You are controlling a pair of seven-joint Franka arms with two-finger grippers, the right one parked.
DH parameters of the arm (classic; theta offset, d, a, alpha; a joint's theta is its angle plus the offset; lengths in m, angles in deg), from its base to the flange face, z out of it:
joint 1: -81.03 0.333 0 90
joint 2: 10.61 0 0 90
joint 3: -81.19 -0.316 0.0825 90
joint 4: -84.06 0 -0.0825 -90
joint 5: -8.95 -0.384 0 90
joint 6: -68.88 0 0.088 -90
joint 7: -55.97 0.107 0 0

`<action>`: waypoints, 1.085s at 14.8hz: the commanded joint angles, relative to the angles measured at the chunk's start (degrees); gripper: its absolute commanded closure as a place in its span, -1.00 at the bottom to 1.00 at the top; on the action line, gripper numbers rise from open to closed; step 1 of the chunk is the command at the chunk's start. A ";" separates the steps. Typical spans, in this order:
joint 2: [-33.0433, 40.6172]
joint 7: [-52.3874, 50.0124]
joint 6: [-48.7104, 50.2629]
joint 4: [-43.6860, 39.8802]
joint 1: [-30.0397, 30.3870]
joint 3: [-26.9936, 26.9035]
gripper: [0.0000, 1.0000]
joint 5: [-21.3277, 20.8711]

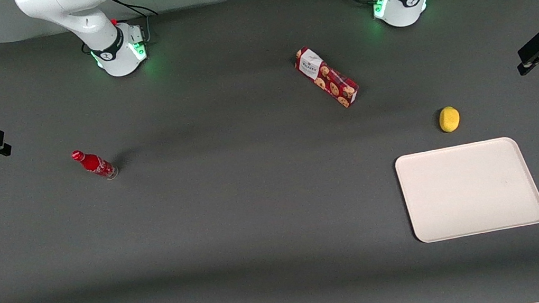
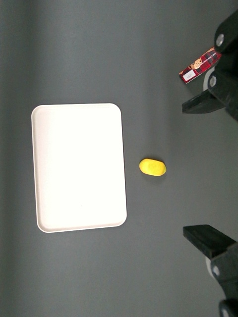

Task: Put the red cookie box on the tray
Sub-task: 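Move the left gripper toward the red plaid cookie box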

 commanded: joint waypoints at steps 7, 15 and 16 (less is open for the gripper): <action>-0.50 -3.01 6.67 1.52 -1.17 1.31 -1.00 1.64; 4.84 -32.90 3.57 21.18 -0.82 15.01 -1.00 10.70; 6.60 -35.01 -0.03 25.22 -0.56 17.21 -1.00 10.79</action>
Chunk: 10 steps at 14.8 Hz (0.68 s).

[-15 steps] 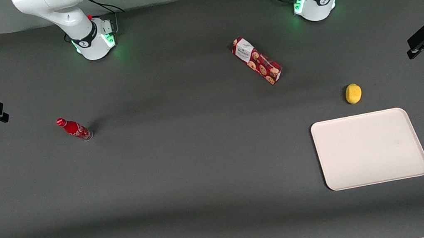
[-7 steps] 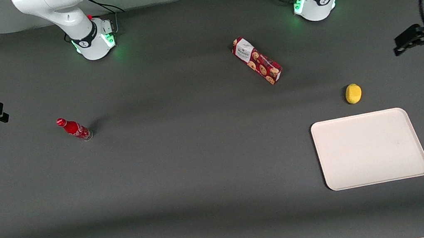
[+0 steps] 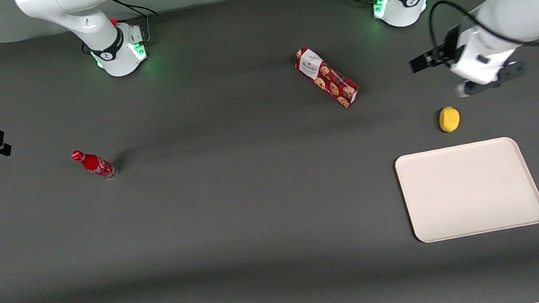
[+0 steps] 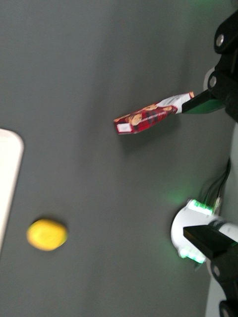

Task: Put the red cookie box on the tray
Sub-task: 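Move the left gripper toward the red plaid cookie box, then lower the open left gripper over the cookie box and close on it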

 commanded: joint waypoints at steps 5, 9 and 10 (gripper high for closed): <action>10.19 -23.02 -24.90 27.65 0.52 16.56 -1.00 6.12; 9.40 -31.56 -41.61 37.07 0.17 24.57 -1.00 10.16; 9.14 -33.66 -45.21 38.74 0.08 26.76 -1.00 12.08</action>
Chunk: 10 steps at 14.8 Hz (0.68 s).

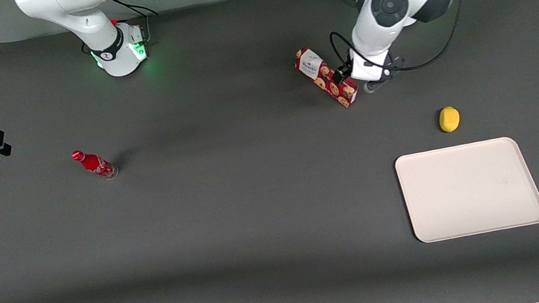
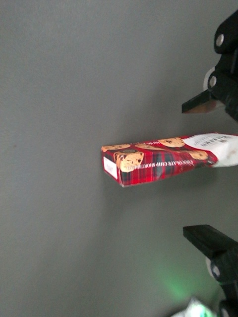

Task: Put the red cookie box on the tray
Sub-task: 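Lower the open left gripper over the cookie box and close on it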

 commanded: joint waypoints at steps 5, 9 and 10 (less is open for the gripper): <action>-2.47 -18.49 -25.41 11.94 -0.52 15.01 -1.00 5.13; -6.08 -19.31 -30.18 14.14 -1.40 15.46 -1.00 5.13; -7.13 -19.31 -32.36 15.02 -1.49 15.46 -1.00 5.13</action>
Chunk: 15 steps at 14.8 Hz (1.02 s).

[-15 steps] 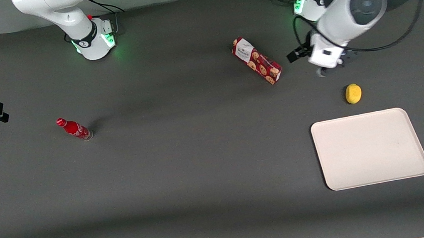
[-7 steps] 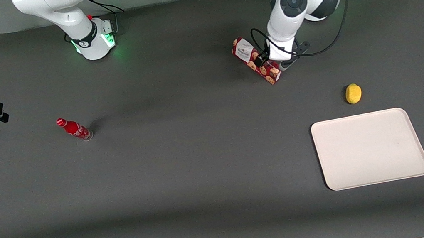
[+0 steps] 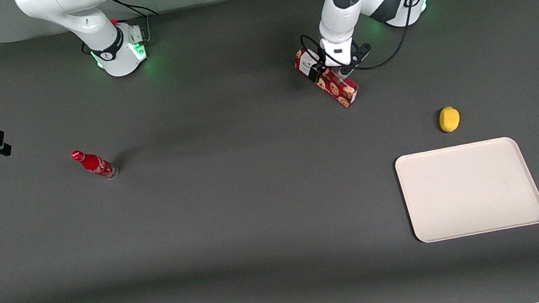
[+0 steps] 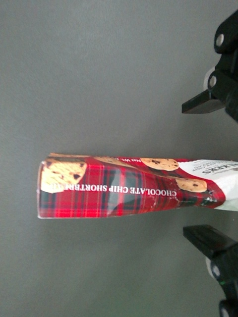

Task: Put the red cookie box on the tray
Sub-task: 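Lower the open left gripper over the cookie box and close on it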

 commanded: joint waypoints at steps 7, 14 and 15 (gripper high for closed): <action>-9.38 -0.78 -9.65 1.91 -1.63 -0.49 -0.73 0.08; -10.52 -0.25 -9.47 1.65 -1.29 -1.10 1.00 -0.80; -10.52 -0.08 -9.47 1.56 -1.20 -1.10 1.00 -0.71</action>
